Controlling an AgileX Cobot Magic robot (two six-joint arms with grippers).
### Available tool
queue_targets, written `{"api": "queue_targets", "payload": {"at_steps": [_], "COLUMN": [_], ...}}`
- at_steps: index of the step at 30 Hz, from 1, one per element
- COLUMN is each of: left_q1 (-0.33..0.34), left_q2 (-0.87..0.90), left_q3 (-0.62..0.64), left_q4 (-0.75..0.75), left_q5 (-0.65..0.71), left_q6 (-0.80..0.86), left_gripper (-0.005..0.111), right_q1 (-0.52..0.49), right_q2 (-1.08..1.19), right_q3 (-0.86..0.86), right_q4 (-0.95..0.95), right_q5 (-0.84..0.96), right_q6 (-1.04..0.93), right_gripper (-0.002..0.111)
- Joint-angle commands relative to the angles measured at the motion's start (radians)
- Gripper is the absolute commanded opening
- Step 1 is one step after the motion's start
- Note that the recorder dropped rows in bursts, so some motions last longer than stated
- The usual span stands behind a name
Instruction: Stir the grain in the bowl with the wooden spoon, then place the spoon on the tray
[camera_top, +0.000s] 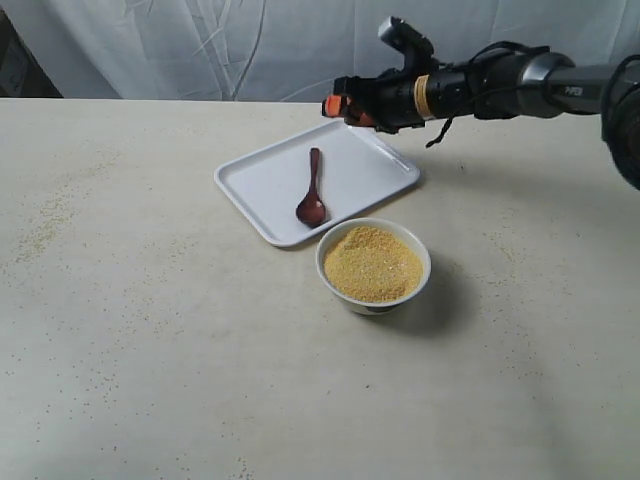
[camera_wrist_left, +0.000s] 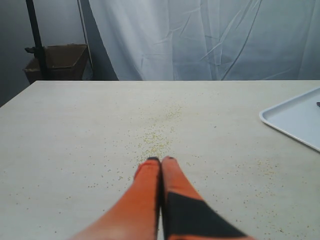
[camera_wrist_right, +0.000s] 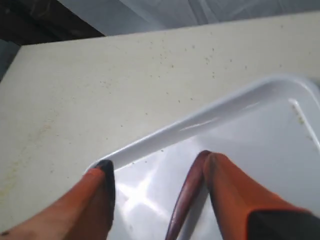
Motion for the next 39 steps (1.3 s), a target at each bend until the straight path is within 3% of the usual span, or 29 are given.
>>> {"api": "queue_targets", "payload": {"at_steps": [1, 5, 11, 18, 25, 28, 30, 33, 37, 39], "left_q1": [0.004, 0.004, 0.004, 0.004, 0.004, 0.004, 0.004, 0.004, 0.004, 0.004], "left_q2": [-0.004, -0.004, -0.004, -0.004, -0.004, -0.004, -0.004, -0.004, -0.004, -0.004], "left_q3": [0.003, 0.003, 0.003, 0.003, 0.003, 0.003, 0.003, 0.003, 0.003, 0.003], "left_q4": [0.002, 0.002, 0.002, 0.002, 0.002, 0.002, 0.002, 0.002, 0.002, 0.002], "left_q5": [-0.014, -0.014, -0.014, -0.014, -0.014, -0.014, -0.014, -0.014, -0.014, -0.014], "left_q6": [0.0, 0.0, 0.0, 0.0, 0.0, 0.0, 0.0, 0.0, 0.0, 0.0], "left_gripper": [0.0, 0.0, 0.0, 0.0, 0.0, 0.0, 0.0, 0.0, 0.0, 0.0], "right_q1": [-0.047, -0.076, -0.046, -0.013, -0.015, -0.015, -0.015, -0.015, -0.015, -0.015], "right_q2": [-0.093, -0.16, -0.332, -0.693, -1.015, -1.101, -1.145, -1.173, -1.208, -1.241], "right_q3": [-0.007, -0.007, 0.117, 0.481, 0.869, 1.014, 1.087, 1.094, 1.087, 1.089], "right_q4": [-0.02, -0.02, -0.02, -0.02, -0.02, -0.02, 0.173, 0.726, 1.403, 1.665], "right_q5": [-0.186, -0.565, -0.569, -0.534, 0.493, 0.941, 1.175, 1.419, 1.46, 1.468], "right_q6": [0.024, 0.024, 0.028, -0.02, -0.099, -0.229, -0.469, -1.047, -1.828, -2.08], "right_gripper": [0.041, -0.001, -0.001, -0.001, -0.001, -0.001, -0.001, -0.001, -0.001, -0.001]}}
